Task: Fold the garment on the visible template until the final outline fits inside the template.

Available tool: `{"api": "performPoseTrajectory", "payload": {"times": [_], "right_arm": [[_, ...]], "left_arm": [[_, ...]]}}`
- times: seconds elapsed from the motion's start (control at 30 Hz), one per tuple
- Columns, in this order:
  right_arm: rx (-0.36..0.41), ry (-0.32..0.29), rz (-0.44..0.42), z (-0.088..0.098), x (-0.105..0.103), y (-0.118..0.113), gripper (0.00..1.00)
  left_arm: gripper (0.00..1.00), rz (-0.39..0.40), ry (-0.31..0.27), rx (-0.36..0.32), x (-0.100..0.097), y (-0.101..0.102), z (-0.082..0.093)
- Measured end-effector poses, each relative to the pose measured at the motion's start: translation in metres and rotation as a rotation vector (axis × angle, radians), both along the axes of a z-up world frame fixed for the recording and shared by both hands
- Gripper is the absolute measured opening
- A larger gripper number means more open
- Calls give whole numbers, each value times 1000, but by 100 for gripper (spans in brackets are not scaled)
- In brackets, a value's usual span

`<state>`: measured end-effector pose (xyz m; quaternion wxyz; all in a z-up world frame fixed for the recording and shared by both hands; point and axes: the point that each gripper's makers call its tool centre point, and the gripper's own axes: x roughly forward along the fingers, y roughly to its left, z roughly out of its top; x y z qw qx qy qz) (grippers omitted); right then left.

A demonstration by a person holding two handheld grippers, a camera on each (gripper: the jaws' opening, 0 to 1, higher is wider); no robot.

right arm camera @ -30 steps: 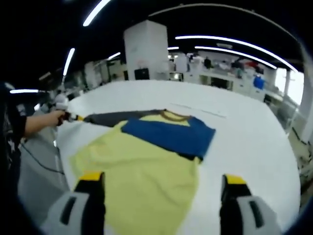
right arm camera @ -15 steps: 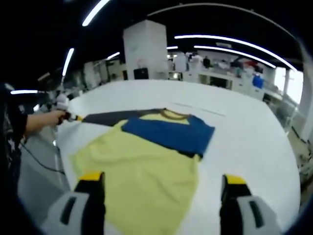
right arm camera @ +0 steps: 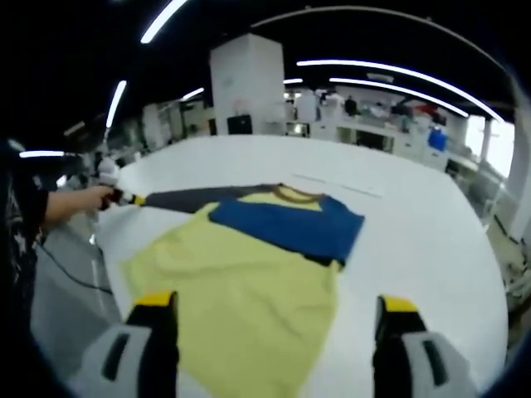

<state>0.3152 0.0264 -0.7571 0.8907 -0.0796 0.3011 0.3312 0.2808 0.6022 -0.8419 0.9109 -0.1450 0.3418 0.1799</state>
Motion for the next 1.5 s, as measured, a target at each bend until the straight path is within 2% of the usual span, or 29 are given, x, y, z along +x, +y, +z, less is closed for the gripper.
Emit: {"api": "performPoseTrajectory", "payload": {"times": [0.1,0.17,0.2,0.23,0.27,0.3,0.4,0.5,0.6,0.83,1.3,1.5], "right_arm": [[-5,3,3,-1,-1,1,99],[-18,0,4,-2,-1,0,99],[-23,-1,5,-2,-1,-1,99],[-22,0,3,-2,-1,-1,99],[3,5,-2,0,-1,0,99],[25,7,-9,1,0,2,99],[44,6,-14,5,2,2,99],[40,4,-11,6,4,1,99],[70,5,-13,10,5,5,99],[69,-1,6,12,3,8,99],[55,-3,10,13,-6,9,99],[61,4,14,9,-10,11,99]], "left_arm": [[18,5,-7,-9,0,-1,1],[12,13,2,-15,-1,-1,0],[9,71,15,-43,-5,0,-1],[6,99,4,-71,-4,1,-1],[5,133,-23,-133,-1,-3,-2],[4,149,-26,-132,-1,0,-2],[1,126,-7,-96,-1,0,-3],[0,124,-12,-96,-1,0,-2],[0,121,-14,-100,-3,0,-1],[0,127,-71,-78,-1,-1,16],[0,47,-172,-68,26,-32,56],[0,11,-196,-83,37,-49,65]]}}
